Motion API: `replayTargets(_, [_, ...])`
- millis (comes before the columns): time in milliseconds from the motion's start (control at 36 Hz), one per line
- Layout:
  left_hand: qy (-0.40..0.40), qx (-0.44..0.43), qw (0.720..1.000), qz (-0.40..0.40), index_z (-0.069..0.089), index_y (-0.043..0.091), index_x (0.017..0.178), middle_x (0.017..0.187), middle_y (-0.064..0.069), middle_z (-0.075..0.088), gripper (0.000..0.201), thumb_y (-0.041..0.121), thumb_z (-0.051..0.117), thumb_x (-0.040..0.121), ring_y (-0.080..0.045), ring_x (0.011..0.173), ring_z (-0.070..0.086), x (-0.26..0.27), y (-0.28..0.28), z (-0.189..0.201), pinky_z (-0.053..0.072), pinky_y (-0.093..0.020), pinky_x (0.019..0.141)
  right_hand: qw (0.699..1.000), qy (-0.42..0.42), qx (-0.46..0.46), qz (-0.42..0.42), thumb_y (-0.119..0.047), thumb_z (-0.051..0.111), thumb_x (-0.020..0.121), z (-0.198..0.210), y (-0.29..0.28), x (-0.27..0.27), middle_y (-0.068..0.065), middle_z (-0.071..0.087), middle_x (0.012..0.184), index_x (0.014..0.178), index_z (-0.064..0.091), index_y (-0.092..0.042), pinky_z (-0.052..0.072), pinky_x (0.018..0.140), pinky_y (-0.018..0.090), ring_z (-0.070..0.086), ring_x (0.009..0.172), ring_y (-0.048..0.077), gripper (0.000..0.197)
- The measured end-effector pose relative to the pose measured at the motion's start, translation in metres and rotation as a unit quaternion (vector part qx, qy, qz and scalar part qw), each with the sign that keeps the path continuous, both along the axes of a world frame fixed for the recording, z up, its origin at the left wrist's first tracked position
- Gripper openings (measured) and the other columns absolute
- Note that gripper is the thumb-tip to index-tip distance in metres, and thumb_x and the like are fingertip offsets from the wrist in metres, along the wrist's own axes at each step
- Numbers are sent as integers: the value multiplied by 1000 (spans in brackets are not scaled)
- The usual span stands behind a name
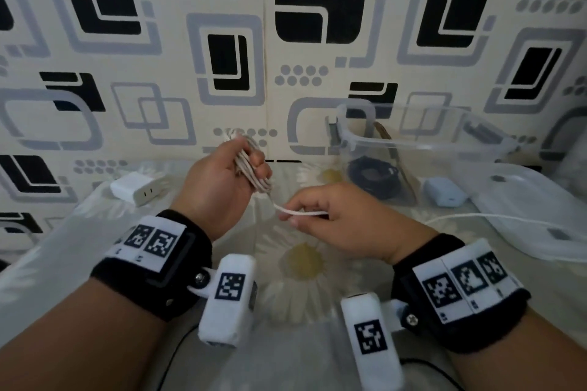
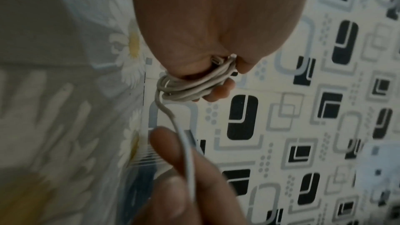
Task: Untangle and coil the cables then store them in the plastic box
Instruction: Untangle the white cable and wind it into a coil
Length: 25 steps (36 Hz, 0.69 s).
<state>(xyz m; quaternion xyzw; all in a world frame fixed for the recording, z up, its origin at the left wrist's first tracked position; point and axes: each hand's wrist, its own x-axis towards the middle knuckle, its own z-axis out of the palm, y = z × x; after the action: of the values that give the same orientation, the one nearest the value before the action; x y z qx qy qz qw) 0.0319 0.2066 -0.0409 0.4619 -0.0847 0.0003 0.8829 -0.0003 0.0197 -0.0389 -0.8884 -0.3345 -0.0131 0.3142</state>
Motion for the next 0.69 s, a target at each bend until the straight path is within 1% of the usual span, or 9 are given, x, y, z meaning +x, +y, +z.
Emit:
replayTargets(83, [-16, 89, 996, -11, 45, 12, 82, 69, -4, 47, 20, 24, 40, 98, -19, 61, 47, -3, -7, -2, 35, -36, 73, 998, -51, 22, -5, -27, 64, 90, 1, 2, -2, -5, 62, 66, 86, 69, -24, 45, 58, 29, 54, 59, 10, 7])
replayTargets(222, [3, 161, 986, -33, 51, 11, 88, 70, -2, 55, 30, 35, 38, 100, -14, 65, 52, -8, -17, -5, 39, -30, 69, 997, -36, 56, 23, -13, 56, 90, 0, 3, -3, -5, 61, 66, 99, 70, -21, 44, 58, 30, 52, 55, 11, 19])
replayTargets(306, [-20, 349, 935, 63, 57, 5, 118, 92, 3, 64, 32, 23, 34, 104, -1, 73, 53, -11, -16, -9, 39, -13, 74, 996, -58, 71, 19, -22, 56, 94, 1, 5, -3, 2, 70, 81, 100, 71, -17, 52, 71, 40, 64, 74, 18, 16])
replayTargets(361, [-98, 483, 858, 147, 45, 9, 139, 128, -5, 60, 38, 15, 30, 104, -3, 98, 51, -12, -14, -12, 34, -12, 81, 993, -57, 106, 11, -27, 58, 93, 1, 5, -3, 4, 72, 85, 96, 72, -16, 52, 75, 45, 67, 80, 22, 18])
replayTargets(389, [-92, 490, 855, 144, 43, 17, 141, 134, -5, 56, 39, 18, 27, 105, -6, 110, 51, -13, -16, -10, 32, -13, 87, 991, -51, 126, 8, -27, 61, 92, 2, 4, -2, 3, 72, 84, 93, 73, -15, 52, 76, 46, 67, 80, 22, 17])
replayTargets(444, [-94, 432, 897, 13, 60, 37, 118, 113, -3, 66, 40, 36, 22, 106, -5, 102, 60, -17, -20, -7, 38, -15, 91, 986, -49, 160, 0, -24, 65, 90, 3, 3, -2, 0, 73, 80, 86, 73, -14, 53, 77, 44, 67, 77, 17, 14])
replayTargets(528, [-82, 320, 938, -102, 67, 23, 73, 73, -9, 57, 69, 62, 14, 94, -23, 73, 55, -15, -21, -8, 40, -41, 81, 978, -51, 202, -8, -19, 65, 91, 3, 3, -3, 1, 73, 73, 80, 70, -10, 54, 77, 44, 70, 73, 16, 15])
replayTargets(611, [-93, 344, 924, -140, 59, 0, 90, 70, -10, 52, 83, 71, 15, 88, -24, 65, 50, -15, -23, -13, 38, -43, 72, 967, -30, 251, -26, -16, 71, 86, 3, 2, -3, 3, 70, 65, 78, 67, -7, 57, 71, 41, 69, 62, 16, 13])
replayTargets(694, [-88, 375, 908, -167, 53, -3, 97, 70, -8, 51, 90, 79, 18, 83, -23, 63, 48, -19, -23, -11, 37, -42, 72, 961, -48, 260, -86, -19, 81, 74, 4, -2, 1, -8, 52, 54, 70, 65, -13, 42, 54, 23, 46, 50, 4, 18])
